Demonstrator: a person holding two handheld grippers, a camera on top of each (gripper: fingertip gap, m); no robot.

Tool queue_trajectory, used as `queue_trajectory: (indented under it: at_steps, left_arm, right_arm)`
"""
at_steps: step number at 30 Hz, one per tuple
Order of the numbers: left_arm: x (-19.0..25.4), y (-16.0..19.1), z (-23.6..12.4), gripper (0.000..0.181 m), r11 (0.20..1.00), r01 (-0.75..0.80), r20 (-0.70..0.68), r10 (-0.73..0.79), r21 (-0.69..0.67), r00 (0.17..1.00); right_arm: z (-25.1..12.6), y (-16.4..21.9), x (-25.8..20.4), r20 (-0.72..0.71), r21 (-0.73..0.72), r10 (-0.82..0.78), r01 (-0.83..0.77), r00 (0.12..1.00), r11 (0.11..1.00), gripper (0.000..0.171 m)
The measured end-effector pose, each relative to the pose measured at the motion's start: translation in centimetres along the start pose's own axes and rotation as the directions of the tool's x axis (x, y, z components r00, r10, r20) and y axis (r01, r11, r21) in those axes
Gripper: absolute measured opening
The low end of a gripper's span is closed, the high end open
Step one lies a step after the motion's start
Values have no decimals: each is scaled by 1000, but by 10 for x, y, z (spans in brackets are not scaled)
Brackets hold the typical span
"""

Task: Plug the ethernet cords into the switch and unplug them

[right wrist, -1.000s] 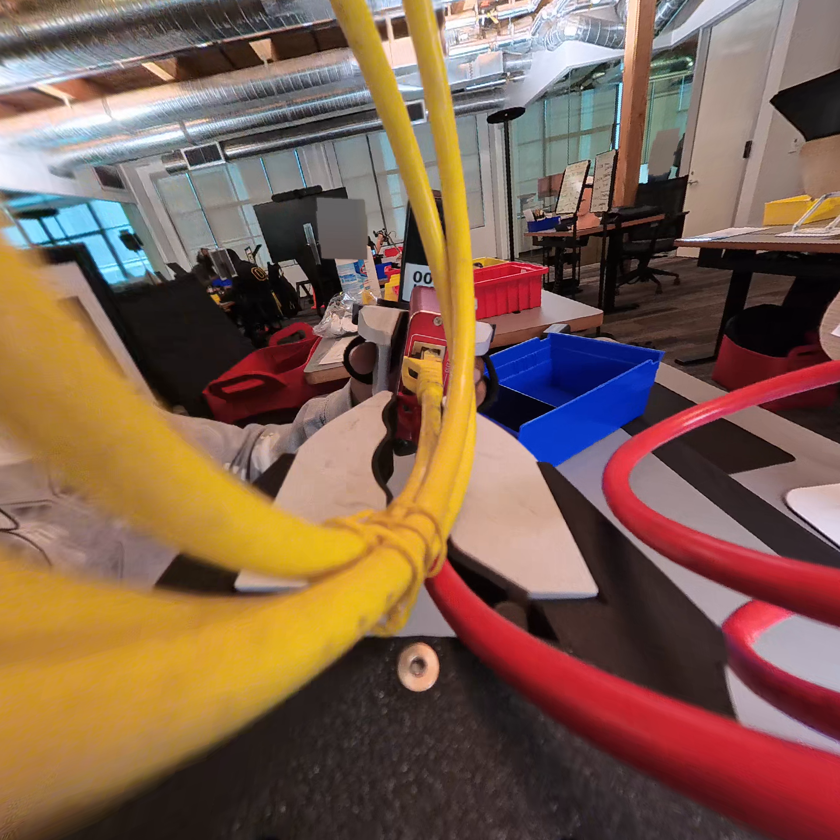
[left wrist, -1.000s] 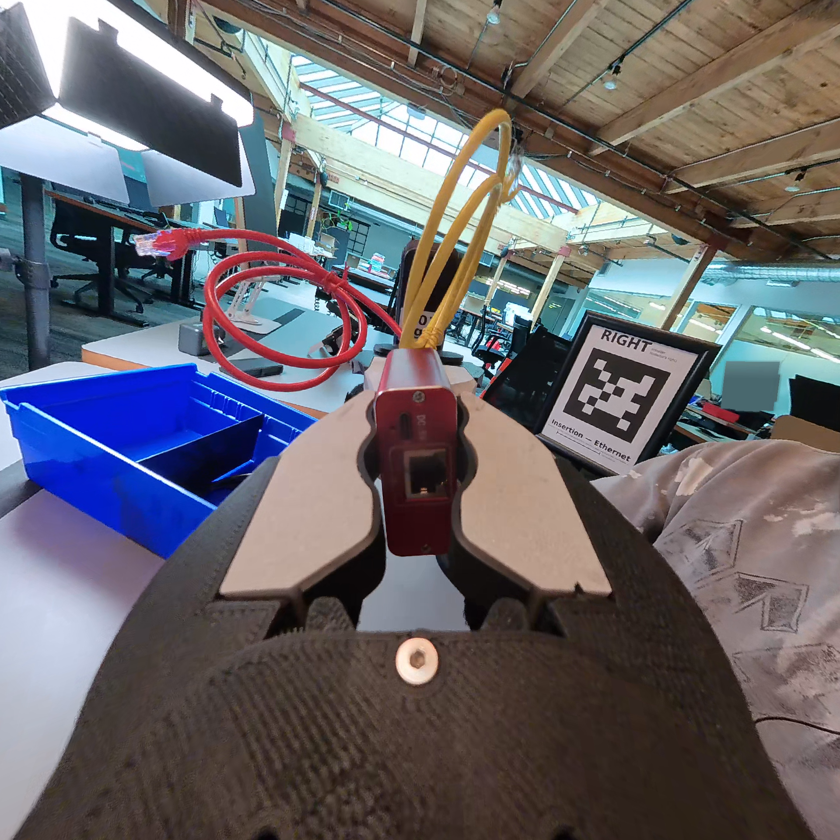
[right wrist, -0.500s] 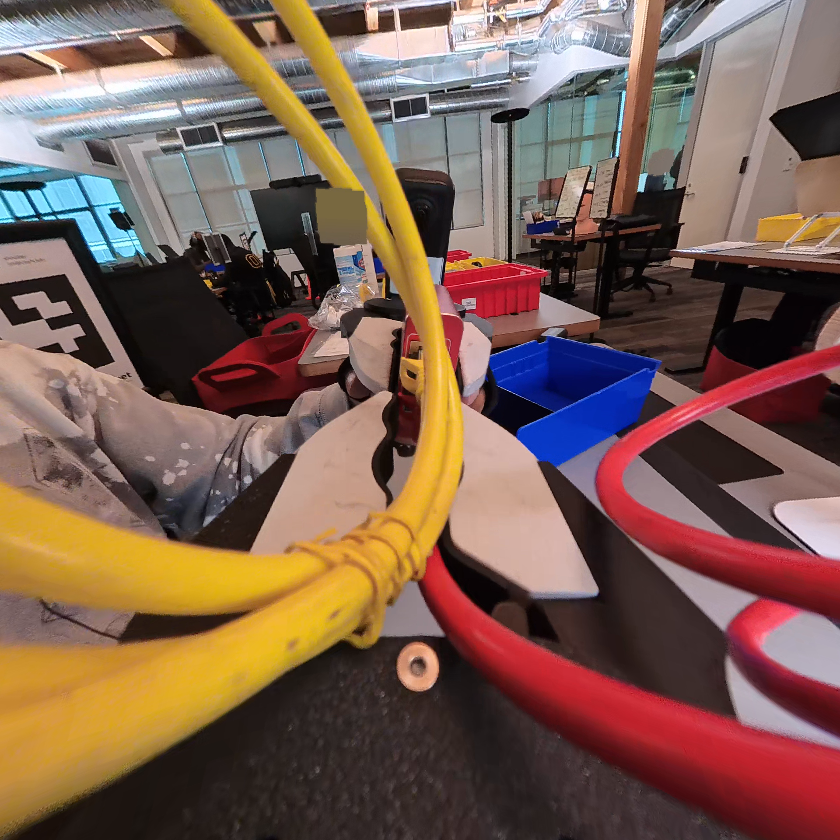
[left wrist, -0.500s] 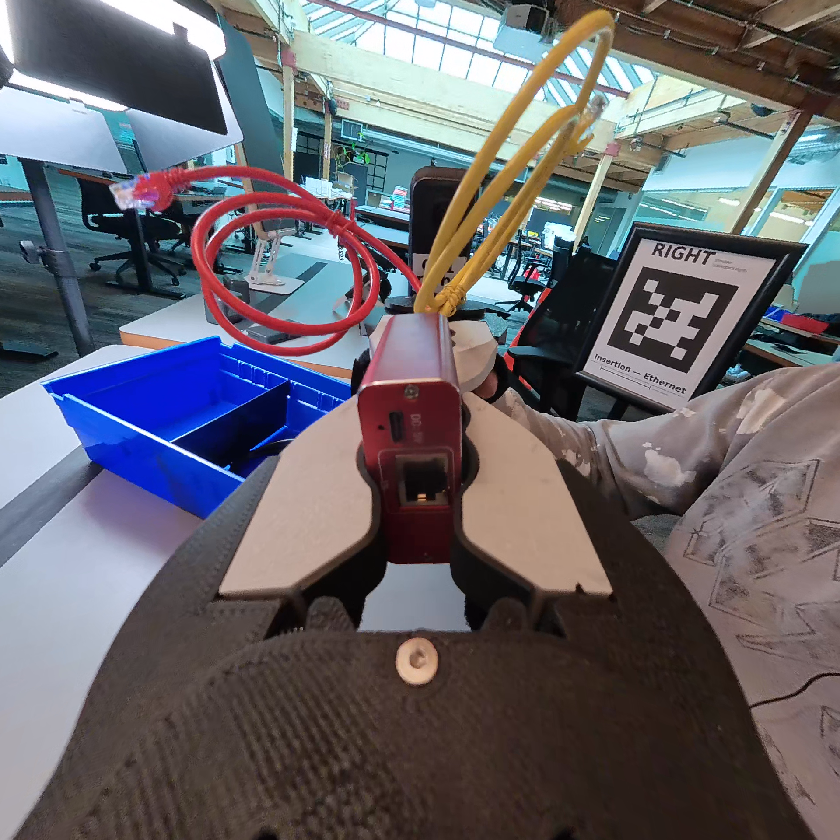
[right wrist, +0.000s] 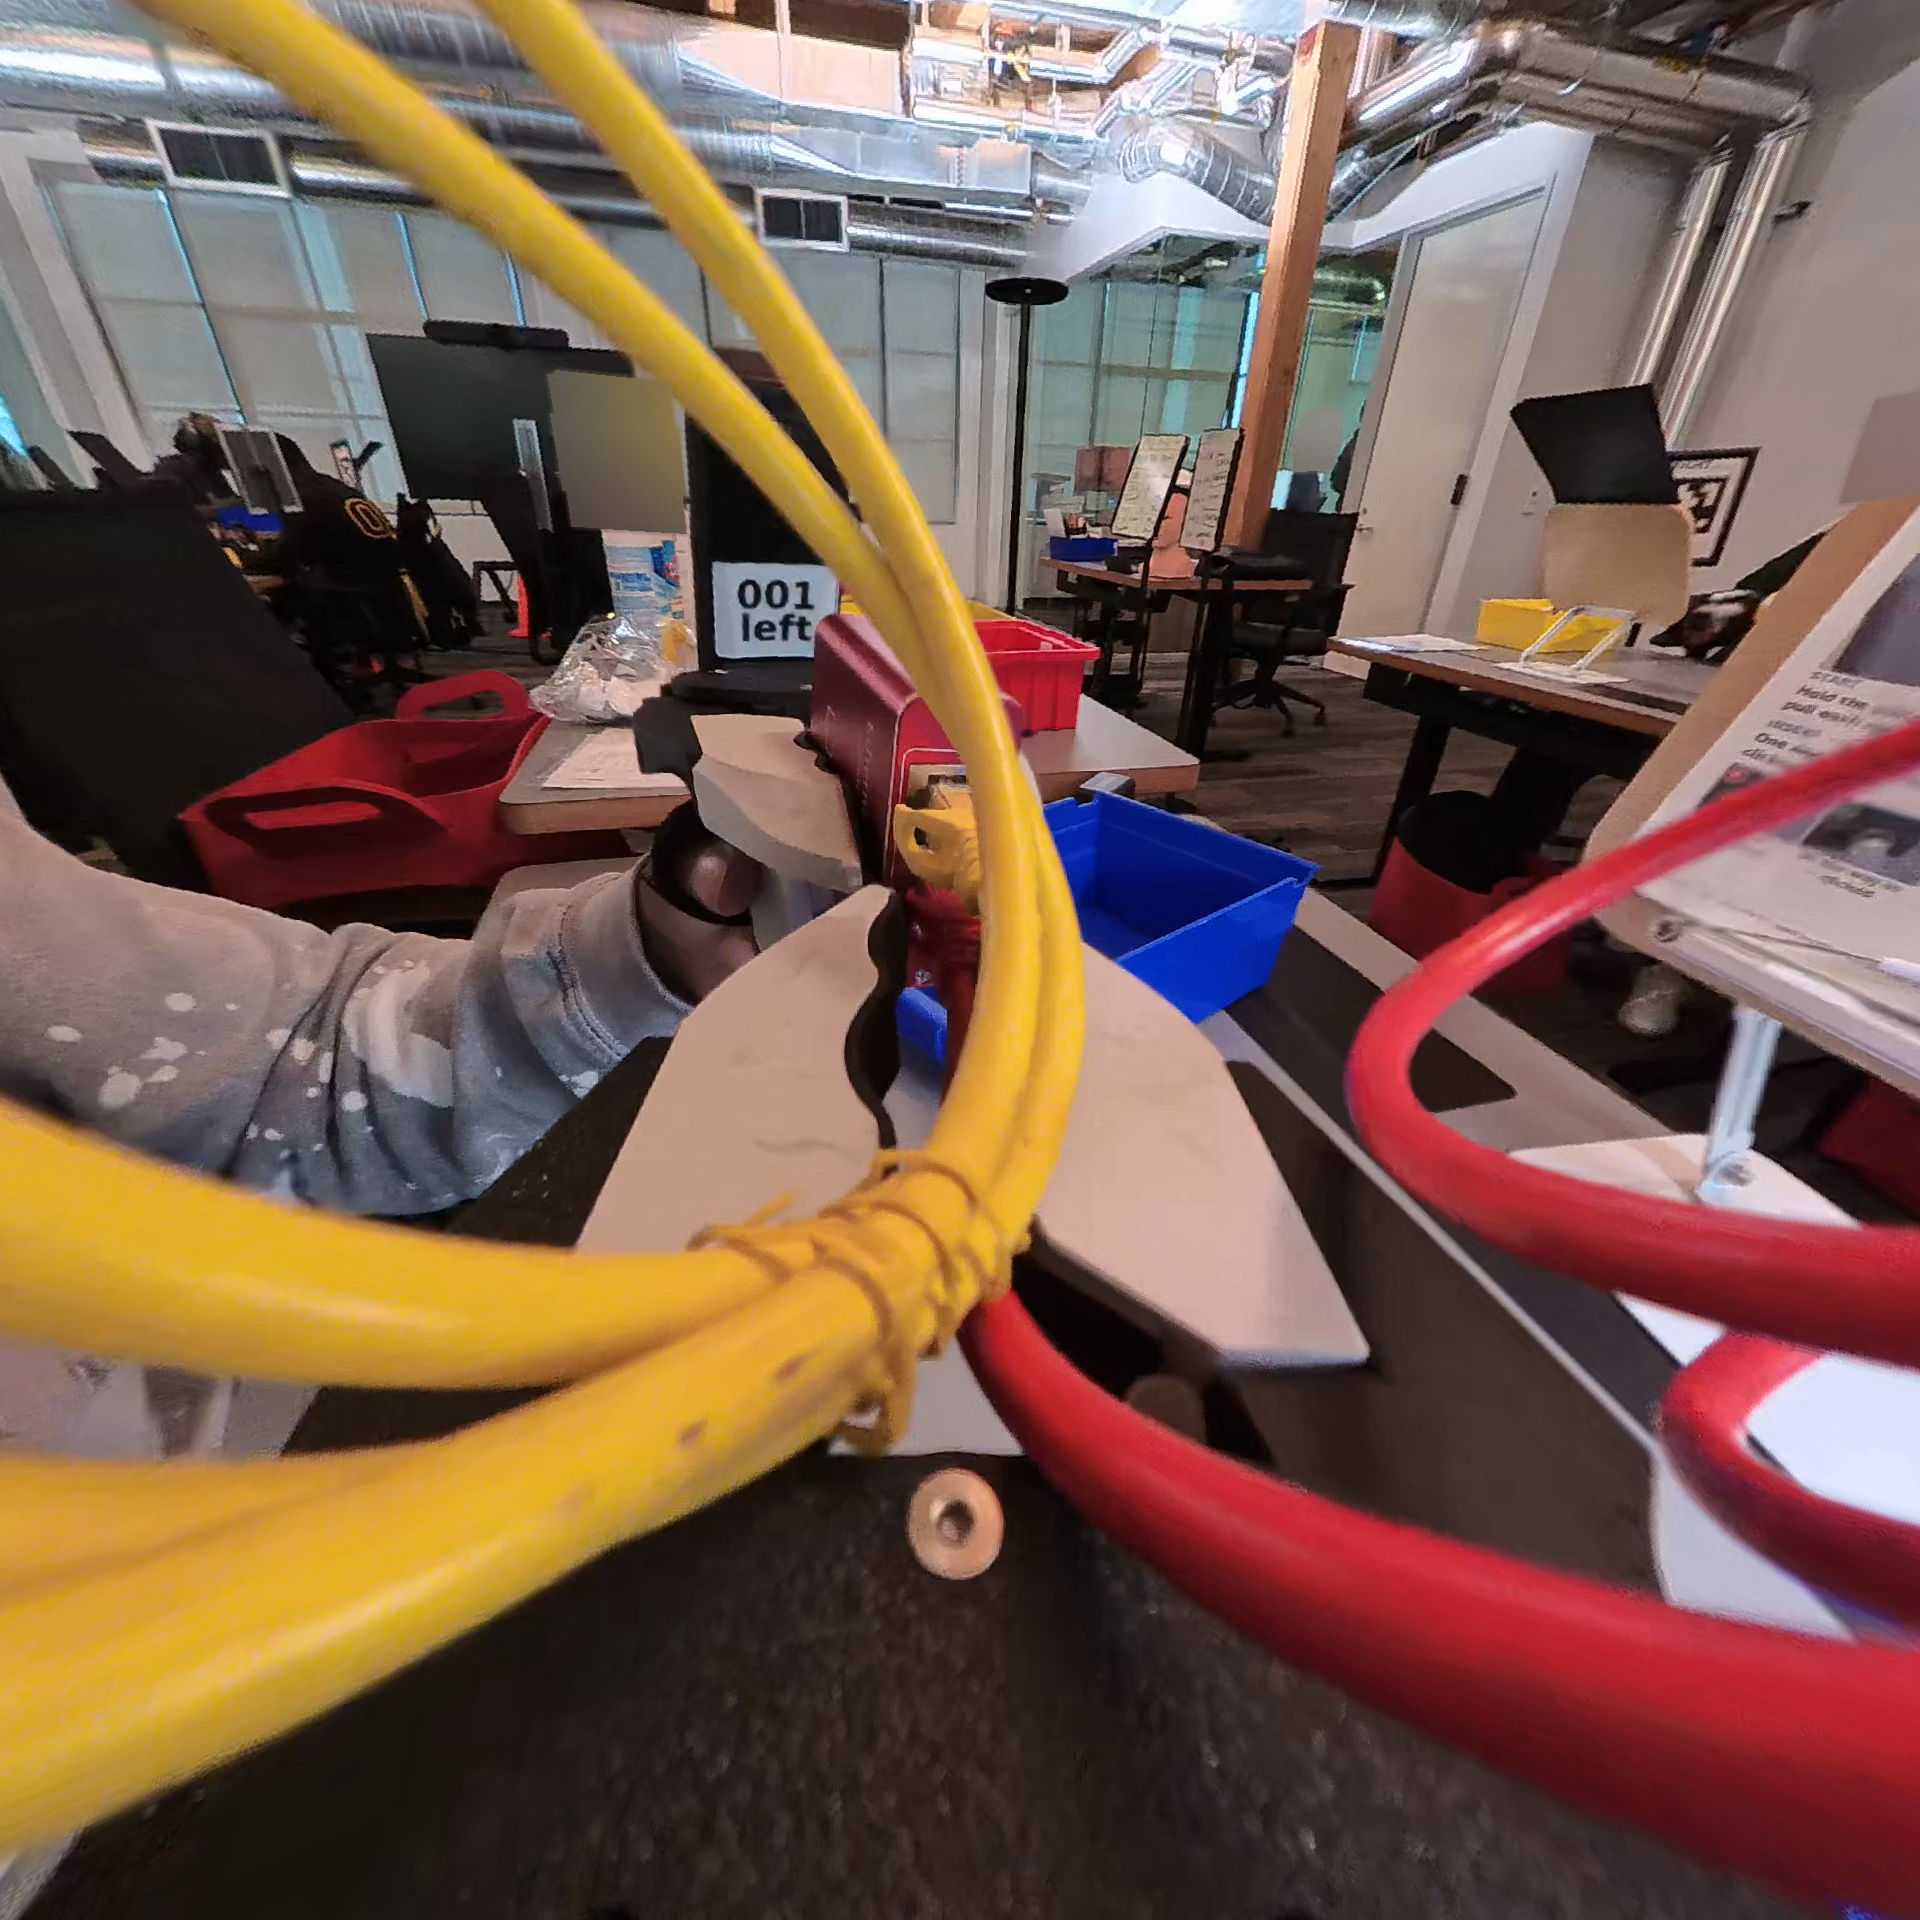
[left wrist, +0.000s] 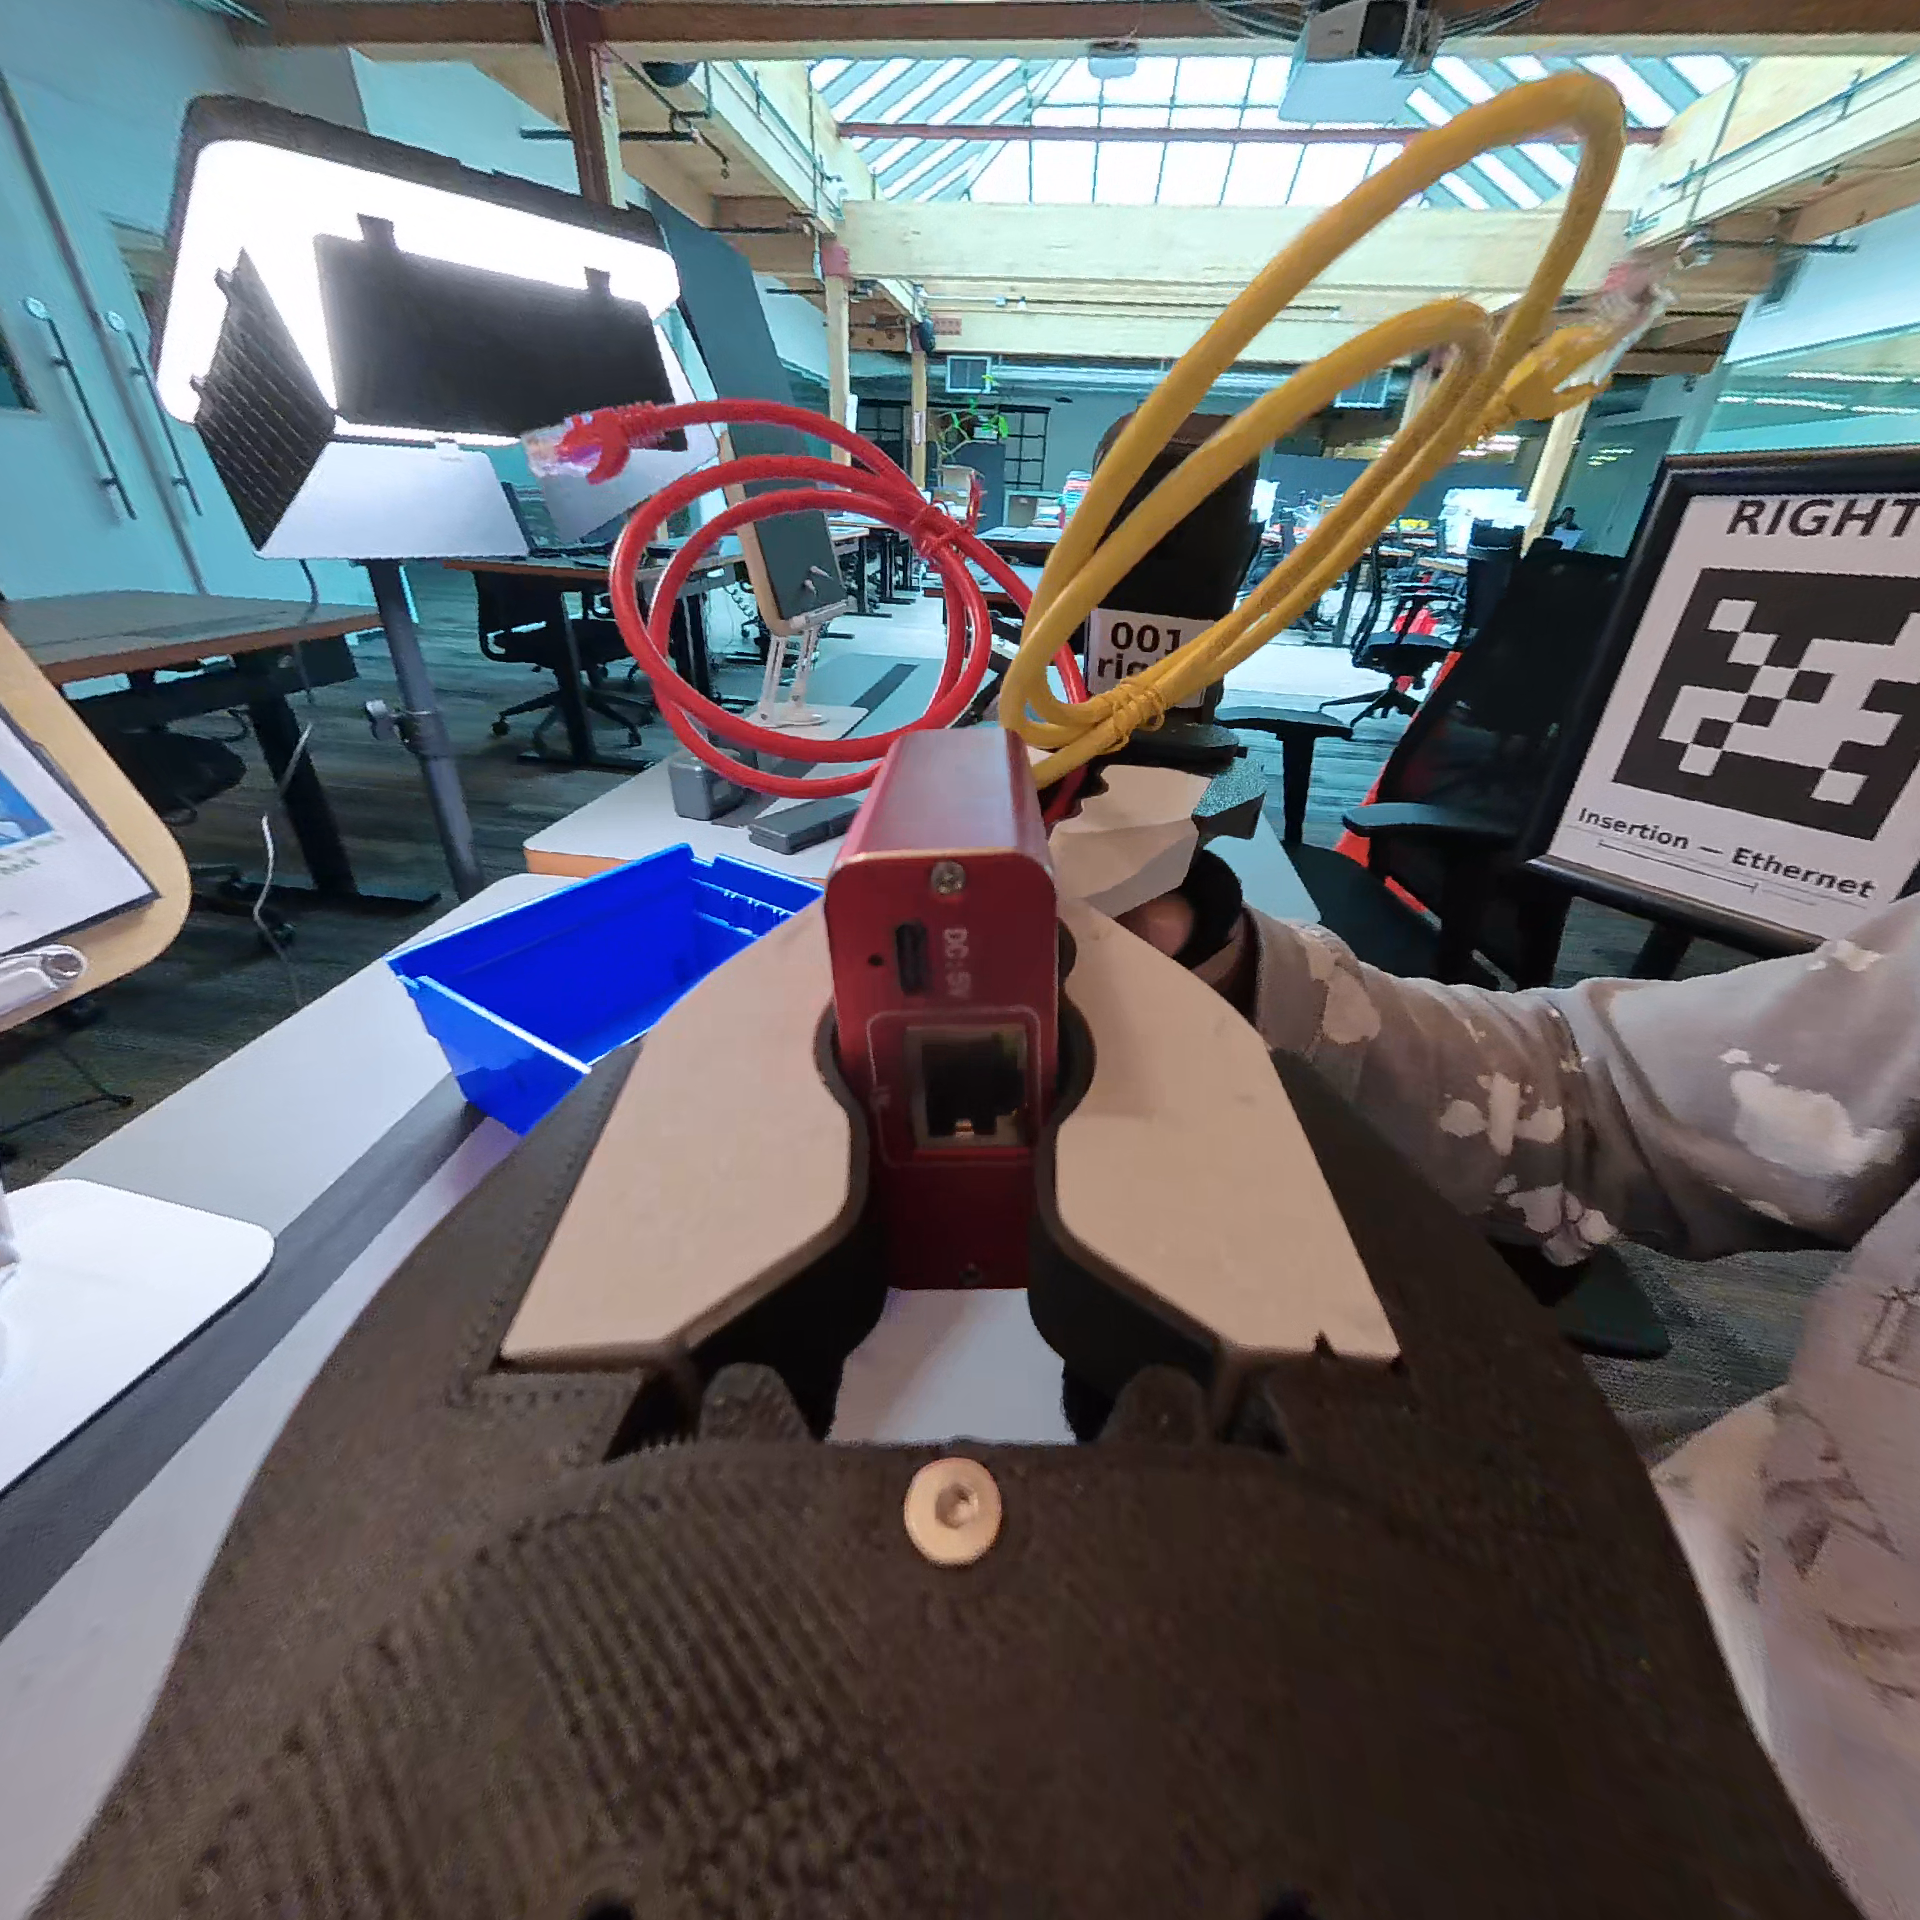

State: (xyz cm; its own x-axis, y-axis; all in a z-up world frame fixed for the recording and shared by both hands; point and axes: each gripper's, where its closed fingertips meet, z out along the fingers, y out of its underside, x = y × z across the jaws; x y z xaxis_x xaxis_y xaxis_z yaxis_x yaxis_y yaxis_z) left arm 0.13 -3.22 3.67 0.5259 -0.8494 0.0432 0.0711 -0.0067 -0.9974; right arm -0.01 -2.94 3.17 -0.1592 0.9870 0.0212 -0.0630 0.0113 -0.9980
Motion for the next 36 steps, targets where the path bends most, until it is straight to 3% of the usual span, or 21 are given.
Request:
queue_trajectory:
  at_steps: [3, 4, 5, 7, 9, 12, 15, 19, 24, 28, 30, 32, 36]
  left_arm:
    - [-9, 3, -1, 30, 999, 50, 16, -50, 8, 999]
    - [-17, -4, -8, 30, 994, 83, 30, -85, 68, 996]
    - [-25, -24, -28, 30, 977, 108, 32, -116, 186, 993]
    - [-32, -58, -72, 29, 958, 68, 66, -90, 278, 994]
    - [-27, -69, -90, 30, 970, 2, 103, -28, 242, 994]
    - [-30, -73, -97, 31, 973, 42, 117, -70, 227, 991]
    - [-42, -69, -104, 30, 964, 112, 120, -145, 243, 982]
    - [-54, -67, -109, 29, 959, 130, 138, -169, 251, 976]
    - [-56, -64, -105, 29, 952, 172, 126, -209, 254, 970]
    - [-57, -61, -104, 29, 955, 173, 130, -208, 241, 969]
    - [-57, -60, -104, 29, 958, 163, 139, -199, 237, 970]
    - [-58, -60, -105, 29, 960, 154, 147, -192, 233, 970]
    - [-63, -59, -107, 29, 956, 165, 146, -204, 242, 968]
  right_arm:
    - [1, 7, 8, 5, -7, 50, -50, 999, 999, 13]
    - [-6, 9, 25, -85, -2, 65, -66, 994, 998, 13]
    - [-24, 15, 50, -192, -9, 48, -51, 980, 999, 12]
    - [-57, 17, 65, -175, 37, 147, -142, 974, 989, 12]
    - [-65, 26, 63, -182, -58, 144, -157, 973, 986, 12]
    - [-81, 42, 79, -235, -209, 243, -293, 941, 933, 12]
    - [-115, 78, 87, -277, -455, 279, -382, 919, 804, 12]
    - [-156, 120, 59, -256, -723, 335, -410, 907, 556, 12]
    - [-191, 131, 39, -246, -859, 397, -389, 884, 333, 13]
    - [-218, 128, 55, -308, -878, 402, -420, 862, 228, 12]
    - [-227, 122, 63, -319, -873, 413, -434, 853, 222, 12]
    - [-231, 107, 69, -299, -859, 418, -432, 858, 273, 12]
    - [-210, 50, 74, -152, -758, 399, -366, 904, 541, 11]
